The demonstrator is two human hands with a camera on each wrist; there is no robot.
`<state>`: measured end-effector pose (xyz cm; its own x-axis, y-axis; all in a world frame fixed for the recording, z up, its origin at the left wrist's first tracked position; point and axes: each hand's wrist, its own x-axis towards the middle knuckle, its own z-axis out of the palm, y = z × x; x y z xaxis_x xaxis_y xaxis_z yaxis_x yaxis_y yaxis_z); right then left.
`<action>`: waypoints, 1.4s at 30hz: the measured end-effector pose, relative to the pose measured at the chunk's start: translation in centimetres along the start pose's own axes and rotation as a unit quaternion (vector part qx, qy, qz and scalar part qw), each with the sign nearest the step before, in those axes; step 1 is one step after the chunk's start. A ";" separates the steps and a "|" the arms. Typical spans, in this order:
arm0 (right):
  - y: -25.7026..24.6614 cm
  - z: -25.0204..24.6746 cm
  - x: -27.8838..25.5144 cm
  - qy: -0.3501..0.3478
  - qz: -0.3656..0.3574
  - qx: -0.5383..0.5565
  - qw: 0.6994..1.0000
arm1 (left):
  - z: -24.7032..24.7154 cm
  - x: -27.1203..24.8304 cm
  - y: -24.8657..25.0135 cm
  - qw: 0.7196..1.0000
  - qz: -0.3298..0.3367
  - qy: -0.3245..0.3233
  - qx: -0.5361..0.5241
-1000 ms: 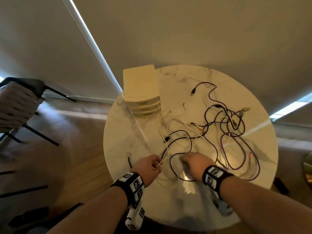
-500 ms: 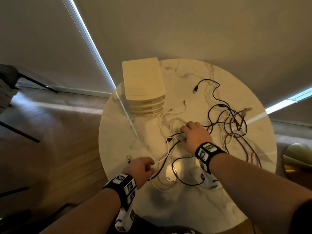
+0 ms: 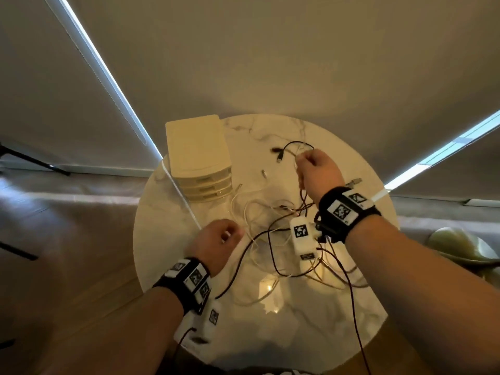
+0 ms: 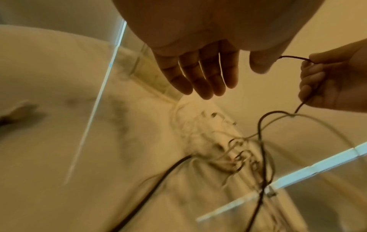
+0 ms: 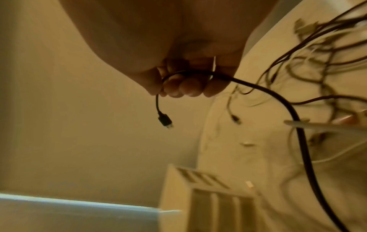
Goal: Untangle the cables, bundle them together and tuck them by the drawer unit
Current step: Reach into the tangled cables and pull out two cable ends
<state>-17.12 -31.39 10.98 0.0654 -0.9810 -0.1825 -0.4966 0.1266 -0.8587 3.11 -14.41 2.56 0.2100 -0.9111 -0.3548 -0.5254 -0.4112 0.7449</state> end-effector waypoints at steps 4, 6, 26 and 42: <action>-2.4 -3.0 -4.6 -0.119 -0.127 0.117 0.978 | -1.0 -0.1 7.3 0.984 0.087 0.046 -0.148; -1.4 -3.5 -7.3 -0.202 -0.156 0.054 0.965 | -0.7 -0.7 10.6 0.966 0.109 0.050 -0.231; 15.4 -7.8 -11.6 -0.321 -0.068 -0.199 0.923 | -8.2 -3.6 18.3 0.641 0.068 0.193 -0.740; -4.6 -8.3 -9.9 -0.224 -0.335 -0.134 0.905 | -4.4 -5.5 21.3 0.954 0.207 0.094 -0.197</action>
<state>-22.66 -23.50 20.69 0.7444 -0.6588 0.1088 -0.4038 -0.5739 -0.7124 -5.58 -18.30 22.89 0.2149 -0.9719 0.0955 -0.2517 0.0393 0.9670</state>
